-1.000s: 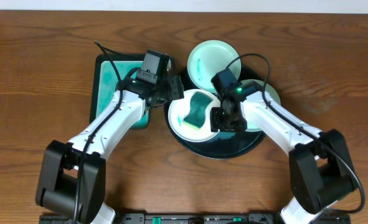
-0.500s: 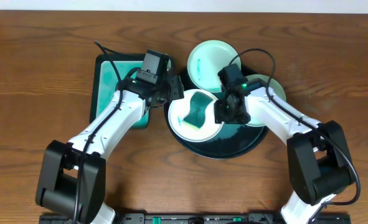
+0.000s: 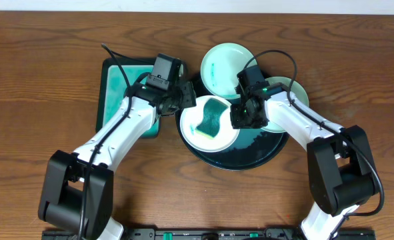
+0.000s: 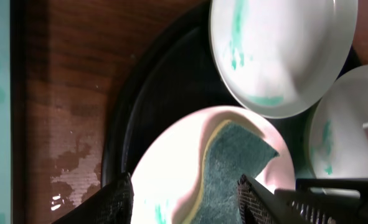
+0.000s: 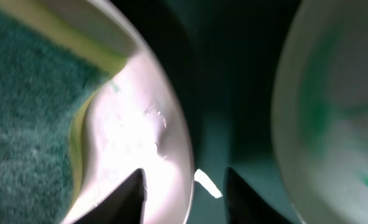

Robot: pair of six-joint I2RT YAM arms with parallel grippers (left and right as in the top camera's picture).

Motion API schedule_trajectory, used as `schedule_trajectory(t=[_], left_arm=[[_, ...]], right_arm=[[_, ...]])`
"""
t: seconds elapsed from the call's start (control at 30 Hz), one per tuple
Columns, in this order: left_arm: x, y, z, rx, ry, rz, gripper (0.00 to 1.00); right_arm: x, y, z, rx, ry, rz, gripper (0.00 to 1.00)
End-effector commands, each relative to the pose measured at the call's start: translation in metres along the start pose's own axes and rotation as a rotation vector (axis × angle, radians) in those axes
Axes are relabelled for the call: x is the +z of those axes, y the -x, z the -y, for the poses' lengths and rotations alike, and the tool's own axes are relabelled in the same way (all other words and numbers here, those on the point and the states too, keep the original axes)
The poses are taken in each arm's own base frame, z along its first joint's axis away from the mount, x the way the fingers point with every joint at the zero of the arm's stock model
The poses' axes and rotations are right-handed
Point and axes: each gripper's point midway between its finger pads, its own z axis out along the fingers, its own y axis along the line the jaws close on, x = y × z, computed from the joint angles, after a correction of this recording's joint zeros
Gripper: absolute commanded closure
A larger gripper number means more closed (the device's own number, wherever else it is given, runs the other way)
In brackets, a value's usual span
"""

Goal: Clean dirty plates on tray and stack at the side
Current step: 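Grip the white plate rim with the right gripper, then scrub the white plate with the sponge in the left gripper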

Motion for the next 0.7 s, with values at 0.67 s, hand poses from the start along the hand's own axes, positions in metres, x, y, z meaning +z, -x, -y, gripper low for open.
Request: schedule_trajectory(t=[0.67], left_arm=[[0.025, -0.054, 0.034, 0.263, -0.02, -0.137, 0.45]], right_arm=[[0.005, 0.011, 0.006, -0.014, -0.031, 0.037, 0.79]])
